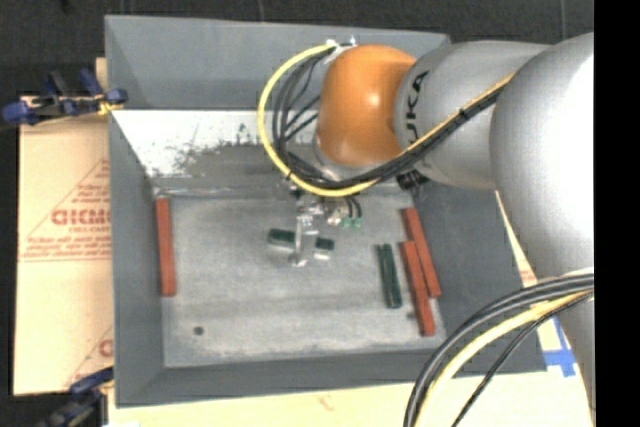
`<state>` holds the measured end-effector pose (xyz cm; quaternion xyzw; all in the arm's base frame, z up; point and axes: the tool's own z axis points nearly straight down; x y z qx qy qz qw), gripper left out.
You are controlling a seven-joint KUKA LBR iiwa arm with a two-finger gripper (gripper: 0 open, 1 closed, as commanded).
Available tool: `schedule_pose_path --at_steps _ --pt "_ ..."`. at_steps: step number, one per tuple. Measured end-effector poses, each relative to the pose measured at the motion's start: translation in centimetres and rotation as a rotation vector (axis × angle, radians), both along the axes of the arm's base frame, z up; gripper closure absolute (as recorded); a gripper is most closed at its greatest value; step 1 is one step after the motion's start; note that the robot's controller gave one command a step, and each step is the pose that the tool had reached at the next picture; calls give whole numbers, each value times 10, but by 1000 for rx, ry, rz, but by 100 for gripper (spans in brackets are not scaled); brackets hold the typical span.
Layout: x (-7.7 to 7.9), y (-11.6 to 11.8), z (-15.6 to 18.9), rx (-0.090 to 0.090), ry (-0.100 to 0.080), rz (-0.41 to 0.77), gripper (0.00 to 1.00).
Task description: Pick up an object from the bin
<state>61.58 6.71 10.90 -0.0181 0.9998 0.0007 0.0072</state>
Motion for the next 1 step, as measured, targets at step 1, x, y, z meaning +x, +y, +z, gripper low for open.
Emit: schedule_pose_path --at_steps 1 --pt "-41 -47 -35 -1 11 -44 100"
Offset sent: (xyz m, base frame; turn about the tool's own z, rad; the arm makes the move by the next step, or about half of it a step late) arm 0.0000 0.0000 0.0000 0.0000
